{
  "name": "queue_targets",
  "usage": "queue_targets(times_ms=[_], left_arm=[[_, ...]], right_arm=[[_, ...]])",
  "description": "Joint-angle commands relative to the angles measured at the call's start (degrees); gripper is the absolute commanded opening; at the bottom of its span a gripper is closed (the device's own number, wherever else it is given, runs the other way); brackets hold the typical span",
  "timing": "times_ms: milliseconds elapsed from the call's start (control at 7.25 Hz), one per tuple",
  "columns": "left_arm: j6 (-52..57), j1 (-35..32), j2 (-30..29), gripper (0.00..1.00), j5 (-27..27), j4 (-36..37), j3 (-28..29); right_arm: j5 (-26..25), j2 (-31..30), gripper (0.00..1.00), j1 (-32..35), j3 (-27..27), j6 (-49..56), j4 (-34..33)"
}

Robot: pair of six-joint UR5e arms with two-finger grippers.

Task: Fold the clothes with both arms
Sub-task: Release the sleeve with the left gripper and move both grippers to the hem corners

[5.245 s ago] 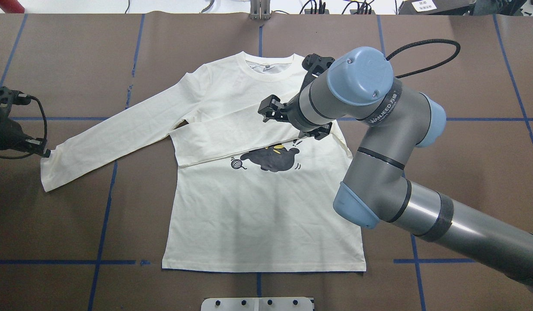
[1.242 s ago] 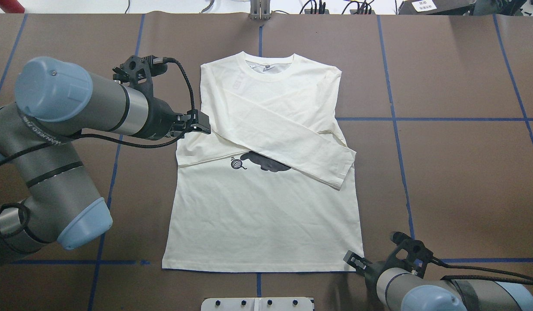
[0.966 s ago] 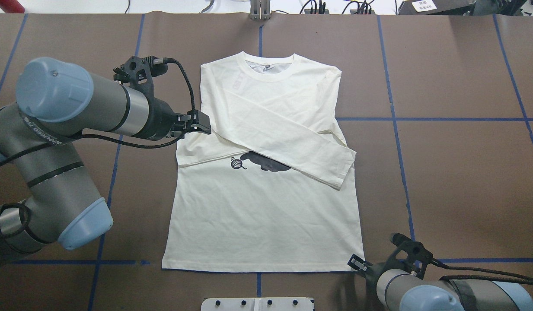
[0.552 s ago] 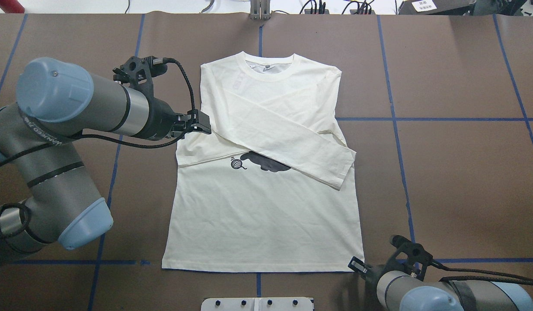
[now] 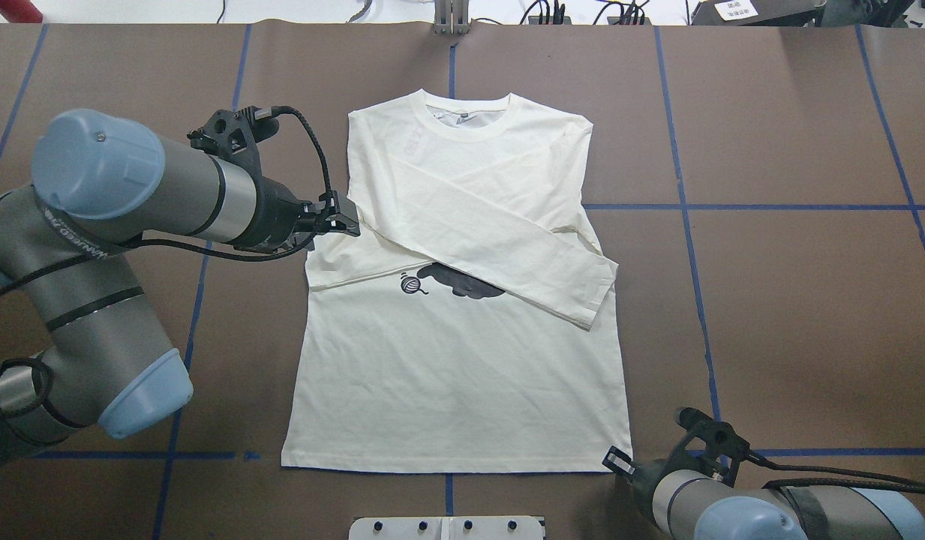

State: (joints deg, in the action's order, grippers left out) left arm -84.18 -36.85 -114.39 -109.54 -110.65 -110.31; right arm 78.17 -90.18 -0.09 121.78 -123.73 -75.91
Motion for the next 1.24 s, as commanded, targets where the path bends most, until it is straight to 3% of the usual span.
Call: queue_targets(times_ms=[0, 138, 276, 414, 1104], left_arm=[[-10.6, 9.4, 6.1, 0.73, 9.2, 0.2, -3.5], [-16.7, 13.3, 8.1, 0.73, 9.9, 0.9, -7.6], [-20.0, 18.3, 11.0, 0.73, 10.4, 3.1, -8.1], [-21.7, 24.1, 13.2, 0.73, 15.4, 3.8, -7.6], [-22.2, 25.8, 16.7, 0.70, 15.7, 3.9, -6.2]], right_arm=[[1.5, 0.1, 0.00, 0.0, 1.2, 0.3, 0.0], [1.5, 0.1, 0.00, 0.1, 1.4, 0.4, 0.0], [1.5, 0.1, 0.00, 0.0, 1.4, 0.5, 0.0], [1.5, 0.1, 0.00, 0.0, 1.4, 0.8, 0.0], [1.6, 0.3, 0.00, 0.9, 1.4, 2.3, 0.0]])
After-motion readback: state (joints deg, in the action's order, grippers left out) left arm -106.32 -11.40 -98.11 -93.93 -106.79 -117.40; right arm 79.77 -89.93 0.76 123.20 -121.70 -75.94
